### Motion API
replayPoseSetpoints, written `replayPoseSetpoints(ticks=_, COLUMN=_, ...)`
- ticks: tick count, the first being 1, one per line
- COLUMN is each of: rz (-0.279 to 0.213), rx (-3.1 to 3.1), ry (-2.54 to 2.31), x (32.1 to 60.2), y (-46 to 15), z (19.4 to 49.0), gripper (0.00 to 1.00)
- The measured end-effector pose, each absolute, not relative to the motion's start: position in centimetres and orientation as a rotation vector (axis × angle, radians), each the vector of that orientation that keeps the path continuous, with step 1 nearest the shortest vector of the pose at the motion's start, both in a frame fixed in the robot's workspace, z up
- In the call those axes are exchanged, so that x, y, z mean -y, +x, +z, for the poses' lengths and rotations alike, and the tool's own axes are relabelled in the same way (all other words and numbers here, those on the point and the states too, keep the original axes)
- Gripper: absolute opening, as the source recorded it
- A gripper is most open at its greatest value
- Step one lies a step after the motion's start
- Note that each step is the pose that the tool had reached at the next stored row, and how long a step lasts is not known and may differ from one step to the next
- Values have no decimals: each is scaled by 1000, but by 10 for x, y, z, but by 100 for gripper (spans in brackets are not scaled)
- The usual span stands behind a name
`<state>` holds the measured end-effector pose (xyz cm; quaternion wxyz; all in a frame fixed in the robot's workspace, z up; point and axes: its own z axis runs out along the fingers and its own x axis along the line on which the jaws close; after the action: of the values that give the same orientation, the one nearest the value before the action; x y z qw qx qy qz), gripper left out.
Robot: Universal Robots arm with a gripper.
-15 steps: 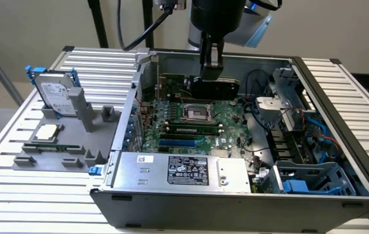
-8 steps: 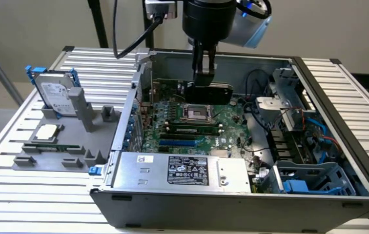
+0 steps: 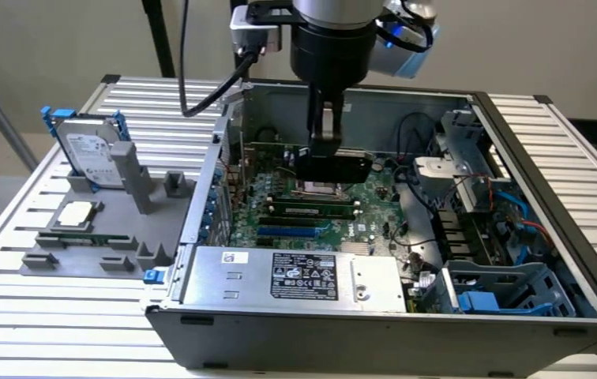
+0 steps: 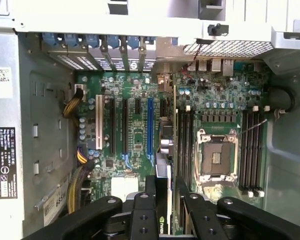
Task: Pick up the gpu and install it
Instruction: 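Insert the gpu into the slot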
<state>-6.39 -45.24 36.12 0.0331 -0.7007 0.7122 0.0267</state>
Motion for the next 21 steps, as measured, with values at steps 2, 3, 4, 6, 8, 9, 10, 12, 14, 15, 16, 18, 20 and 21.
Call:
replayPoseSetpoints(ticks=2, rz=82, rx=-2192, ry=-2156, x=454, y=-66, z=358, gripper=27)
replayPoseSetpoints(ticks=3, rz=82, rx=-2192, ry=-2156, x=455, y=-67, z=356, gripper=27)
replayPoseSetpoints(ticks=4, rz=82, rx=-2191, ry=-2156, x=455, y=-69, z=354, gripper=27)
replayPoseSetpoints(ticks=6, rz=82, rx=-2192, ry=-2156, x=456, y=-73, z=350, gripper=27)
replayPoseSetpoints(ticks=8, rz=82, rx=-2192, ry=-2156, x=457, y=-77, z=347, gripper=27)
replayPoseSetpoints(ticks=9, rz=82, rx=-2192, ry=-2156, x=457, y=-78, z=345, gripper=27)
replayPoseSetpoints(ticks=10, rz=82, rx=-2192, ry=-2156, x=457, y=-79, z=343, gripper=27)
replayPoseSetpoints(ticks=12, rz=82, rx=-2192, ry=-2156, x=457, y=-81, z=339, gripper=27)
replayPoseSetpoints(ticks=14, rz=82, rx=-2191, ry=-2156, x=457, y=-82, z=336, gripper=27)
replayPoseSetpoints(ticks=15, rz=82, rx=-2191, ry=-2156, x=457, y=-82, z=334, gripper=27)
replayPoseSetpoints(ticks=16, rz=82, rx=-2191, ry=-2156, x=457, y=-82, z=332, gripper=27)
replayPoseSetpoints(ticks=18, rz=82, rx=-2191, ry=-2156, x=457, y=-82, z=328, gripper=27)
replayPoseSetpoints(ticks=20, rz=82, rx=-2192, ry=-2156, x=457, y=-82, z=325, gripper=27)
replayPoseSetpoints(ticks=21, rz=82, rx=-2192, ry=-2156, x=457, y=-83, z=323, gripper=27)
